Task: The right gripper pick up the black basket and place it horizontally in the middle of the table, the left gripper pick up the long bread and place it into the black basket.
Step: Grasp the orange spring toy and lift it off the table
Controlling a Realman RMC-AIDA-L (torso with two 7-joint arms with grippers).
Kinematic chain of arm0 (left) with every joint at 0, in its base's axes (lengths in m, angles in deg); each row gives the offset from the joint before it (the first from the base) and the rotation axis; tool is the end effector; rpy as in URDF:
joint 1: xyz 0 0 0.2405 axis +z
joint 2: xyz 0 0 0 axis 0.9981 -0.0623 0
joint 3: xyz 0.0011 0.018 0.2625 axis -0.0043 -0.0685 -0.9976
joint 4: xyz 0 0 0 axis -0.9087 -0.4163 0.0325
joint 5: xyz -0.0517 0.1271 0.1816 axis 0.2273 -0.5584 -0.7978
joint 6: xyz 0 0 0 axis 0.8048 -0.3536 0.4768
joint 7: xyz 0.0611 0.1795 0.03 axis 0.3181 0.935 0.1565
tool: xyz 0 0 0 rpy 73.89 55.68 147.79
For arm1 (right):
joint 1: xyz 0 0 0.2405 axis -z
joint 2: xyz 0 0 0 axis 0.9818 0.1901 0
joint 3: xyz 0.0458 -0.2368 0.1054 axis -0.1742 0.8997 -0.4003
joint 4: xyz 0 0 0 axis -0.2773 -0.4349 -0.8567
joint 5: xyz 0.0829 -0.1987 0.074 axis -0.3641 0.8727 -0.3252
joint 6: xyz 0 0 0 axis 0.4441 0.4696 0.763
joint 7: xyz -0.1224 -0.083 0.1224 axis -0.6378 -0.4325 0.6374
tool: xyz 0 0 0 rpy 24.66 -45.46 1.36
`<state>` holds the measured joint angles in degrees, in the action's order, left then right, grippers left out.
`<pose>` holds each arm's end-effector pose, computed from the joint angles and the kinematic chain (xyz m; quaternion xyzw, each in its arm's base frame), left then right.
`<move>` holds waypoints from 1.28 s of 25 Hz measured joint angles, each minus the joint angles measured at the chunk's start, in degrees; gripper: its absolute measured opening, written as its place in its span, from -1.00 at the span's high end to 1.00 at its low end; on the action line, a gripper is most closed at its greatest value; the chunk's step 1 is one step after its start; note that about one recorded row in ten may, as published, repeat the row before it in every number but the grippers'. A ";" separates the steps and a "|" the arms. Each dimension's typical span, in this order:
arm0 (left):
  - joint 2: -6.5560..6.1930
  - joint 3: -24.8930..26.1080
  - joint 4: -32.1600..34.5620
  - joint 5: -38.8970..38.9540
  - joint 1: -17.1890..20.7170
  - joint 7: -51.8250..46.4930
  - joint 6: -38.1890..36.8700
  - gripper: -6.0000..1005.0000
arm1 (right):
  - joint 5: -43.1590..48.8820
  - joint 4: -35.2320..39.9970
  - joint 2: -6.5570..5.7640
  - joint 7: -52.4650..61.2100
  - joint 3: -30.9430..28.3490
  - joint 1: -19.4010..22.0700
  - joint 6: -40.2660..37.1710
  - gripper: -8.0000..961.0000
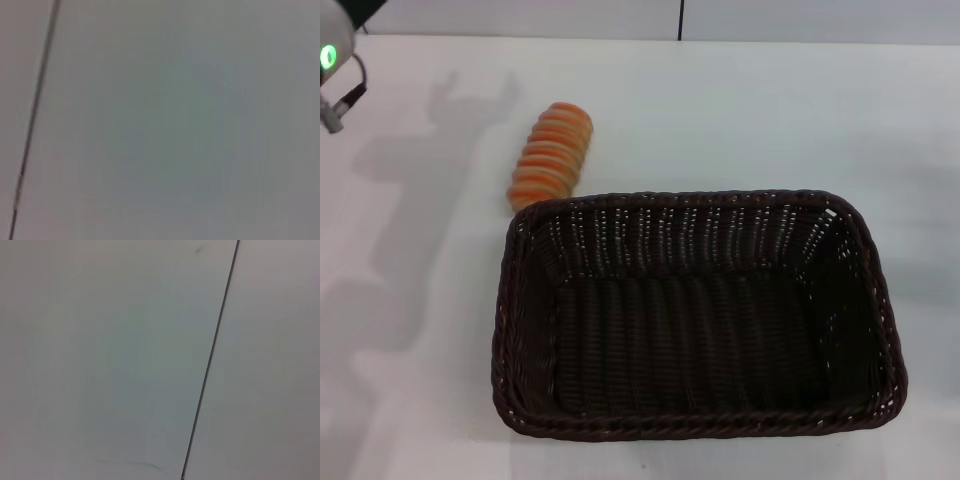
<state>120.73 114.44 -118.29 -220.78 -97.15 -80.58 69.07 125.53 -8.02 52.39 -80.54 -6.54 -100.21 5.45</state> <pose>-0.2110 0.4534 0.0497 -0.6837 -0.4012 -0.2777 0.5426 0.3580 0.4026 0.0450 -0.5875 0.1477 0.1791 0.7752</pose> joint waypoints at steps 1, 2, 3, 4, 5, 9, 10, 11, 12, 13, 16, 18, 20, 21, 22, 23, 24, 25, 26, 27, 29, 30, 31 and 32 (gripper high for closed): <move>0.67 0.80 -2.90 0.15 -0.62 1.35 5.25 -0.66 | 0.01 0.04 -0.08 -0.08 0.00 0.00 -0.01 0.19; 0.67 0.80 -2.90 0.15 -0.62 1.35 5.25 -0.66 | -0.01 0.09 -0.23 -0.09 -0.02 -0.01 -0.02 0.19; 1.08 1.60 -7.87 0.34 -2.92 3.38 18.10 -0.66 | -0.13 0.31 -0.51 -0.09 -0.09 -0.02 -0.01 0.19; 1.08 1.60 -7.87 0.34 -2.92 3.38 18.10 -0.66 | -0.13 0.31 -0.51 -0.09 -0.09 -0.02 -0.01 0.19; 1.07 1.61 -8.87 0.34 -3.97 3.83 21.47 -0.66 | -0.22 0.57 -0.62 -0.09 -0.15 -0.03 -0.01 0.19; 1.15 1.71 -10.50 0.35 -7.97 6.51 33.85 -0.66 | -0.27 1.34 -0.61 0.04 -0.68 -0.14 -0.02 0.19; 1.18 1.73 -10.44 0.37 -9.10 6.92 36.02 -0.66 | -0.27 1.40 -0.51 0.04 -0.85 -0.15 -0.03 0.19; 1.18 1.73 -10.12 0.36 -10.18 7.11 38.07 -0.66 | -0.28 1.52 -0.43 0.06 -0.97 -0.15 -0.06 0.19; 1.18 1.74 -9.58 0.35 -11.61 7.34 40.39 -0.66 | -0.28 1.57 -0.38 0.10 -1.06 -0.16 -0.10 0.19; 1.19 1.74 -9.10 0.32 -12.76 7.51 42.21 -0.66 | -0.29 1.66 -0.31 0.16 -1.34 -0.26 -0.16 0.19; 1.21 1.75 -6.33 0.00 -16.60 8.23 46.23 -0.66 | -0.29 1.73 -0.17 0.23 -1.59 -0.41 -0.19 0.19; 1.23 1.76 -3.31 -0.01 -19.32 8.61 47.45 -0.66 | -0.28 1.74 -0.08 0.30 -1.62 -0.49 -0.30 0.19; 1.23 1.78 0.85 -0.02 -22.17 8.96 47.92 -0.66 | -0.26 1.73 -0.03 0.30 -1.61 -0.54 -0.44 0.19; 1.24 1.78 2.75 -0.03 -23.48 9.11 48.01 -0.66 | -0.26 1.72 0.00 0.31 -1.61 -0.57 -0.53 0.19; 1.24 1.78 4.92 0.01 -24.91 9.32 48.08 -0.66 | -0.26 1.72 0.04 0.31 -1.60 -0.61 -0.64 0.19; 1.24 1.78 8.99 0.13 -27.23 9.70 48.08 -0.66 | -0.28 1.72 0.07 0.32 -1.59 -0.65 -0.67 0.19; 1.24 1.78 8.99 0.13 -27.23 9.70 48.08 -0.66 | -0.28 1.72 0.07 0.32 -1.59 -0.65 -0.67 0.19; 1.25 1.78 11.76 0.27 -28.84 10.01 47.92 -0.66 | -0.27 1.71 0.09 0.33 -1.59 -0.68 -0.67 0.19; 1.28 1.78 13.51 0.31 -29.76 10.24 47.80 -0.66 | -0.28 1.66 0.10 0.33 -1.59 -0.71 -0.68 0.19; 1.32 1.78 15.27 0.30 -30.83 10.49 47.57 -0.66 | -0.28 1.62 0.12 0.33 -1.59 -0.71 -0.68 0.19; 1.38 1.78 18.09 0.28 -32.46 10.82 47.15 -0.65 | -0.28 1.56 0.17 0.35 -1.59 -0.72 -0.68 0.19; 1.40 1.78 19.42 0.29 -33.23 10.97 46.91 -0.65 | -0.28 1.54 0.19 0.35 -1.59 -0.71 -0.69 0.19; 1.43 1.78 20.67 0.31 -33.98 11.12 46.65 -0.65 | -0.28 1.48 0.19 0.35 -1.59 -0.68 -0.69 0.19; 1.45 1.78 21.60 0.31 -34.50 11.21 46.44 -0.65 | -0.28 1.42 0.22 0.36 -1.59 -0.60 -0.70 0.19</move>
<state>122.18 116.22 -96.69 -220.46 -131.65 -69.37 115.52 125.24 -6.60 52.61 -80.18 -8.13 -100.81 4.74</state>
